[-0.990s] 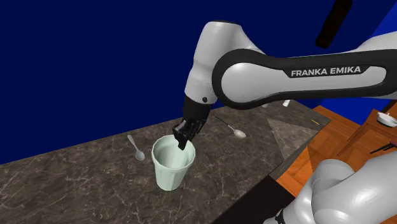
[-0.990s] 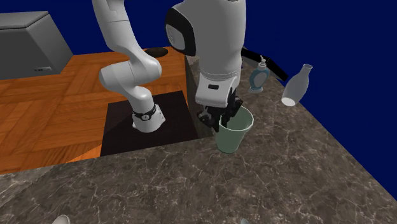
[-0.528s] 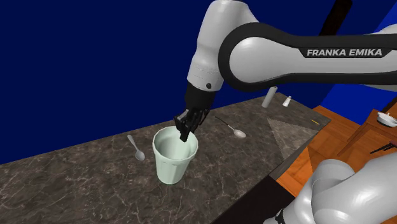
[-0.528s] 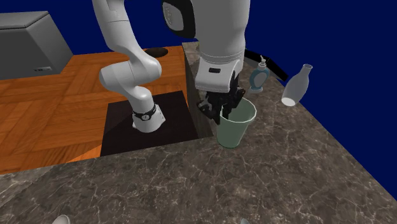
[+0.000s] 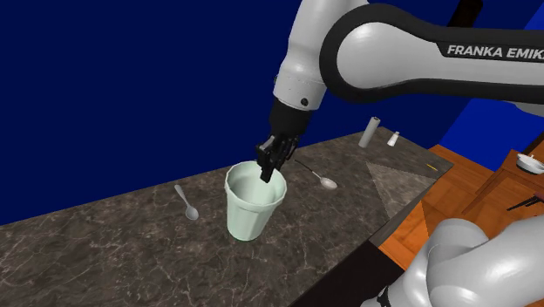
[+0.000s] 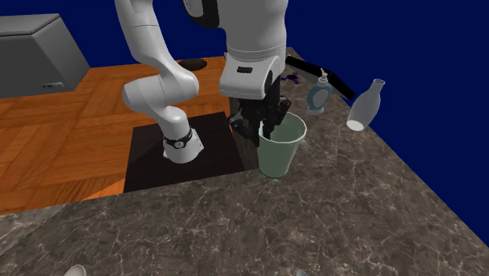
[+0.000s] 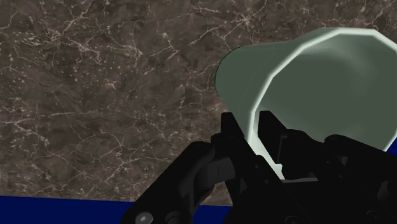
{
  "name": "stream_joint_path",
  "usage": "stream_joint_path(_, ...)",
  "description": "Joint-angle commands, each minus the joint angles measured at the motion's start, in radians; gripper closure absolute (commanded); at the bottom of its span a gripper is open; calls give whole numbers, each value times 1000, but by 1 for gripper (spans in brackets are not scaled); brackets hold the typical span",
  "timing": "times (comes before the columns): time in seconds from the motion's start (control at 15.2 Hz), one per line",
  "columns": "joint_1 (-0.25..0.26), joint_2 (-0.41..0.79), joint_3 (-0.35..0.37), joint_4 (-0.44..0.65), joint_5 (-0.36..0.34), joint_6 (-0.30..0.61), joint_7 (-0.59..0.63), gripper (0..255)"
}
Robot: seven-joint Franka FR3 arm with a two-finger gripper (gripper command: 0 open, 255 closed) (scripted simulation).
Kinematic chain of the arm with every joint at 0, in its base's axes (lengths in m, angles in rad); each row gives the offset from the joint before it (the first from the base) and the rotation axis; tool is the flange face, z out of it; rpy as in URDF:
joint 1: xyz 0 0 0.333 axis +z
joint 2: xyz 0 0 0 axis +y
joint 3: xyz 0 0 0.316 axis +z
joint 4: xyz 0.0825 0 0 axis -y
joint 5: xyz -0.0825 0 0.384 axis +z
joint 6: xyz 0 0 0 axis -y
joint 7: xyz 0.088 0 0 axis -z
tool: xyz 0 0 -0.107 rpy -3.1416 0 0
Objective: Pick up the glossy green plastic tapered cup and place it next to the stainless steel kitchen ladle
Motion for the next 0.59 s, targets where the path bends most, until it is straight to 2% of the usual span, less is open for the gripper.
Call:
stream_joint_path(0.0,-12,-31,-37,-24,-7,-14,-47,255)
stream_joint_path(0.53,-71,-161,-194,-130,-66,-65,-234,255)
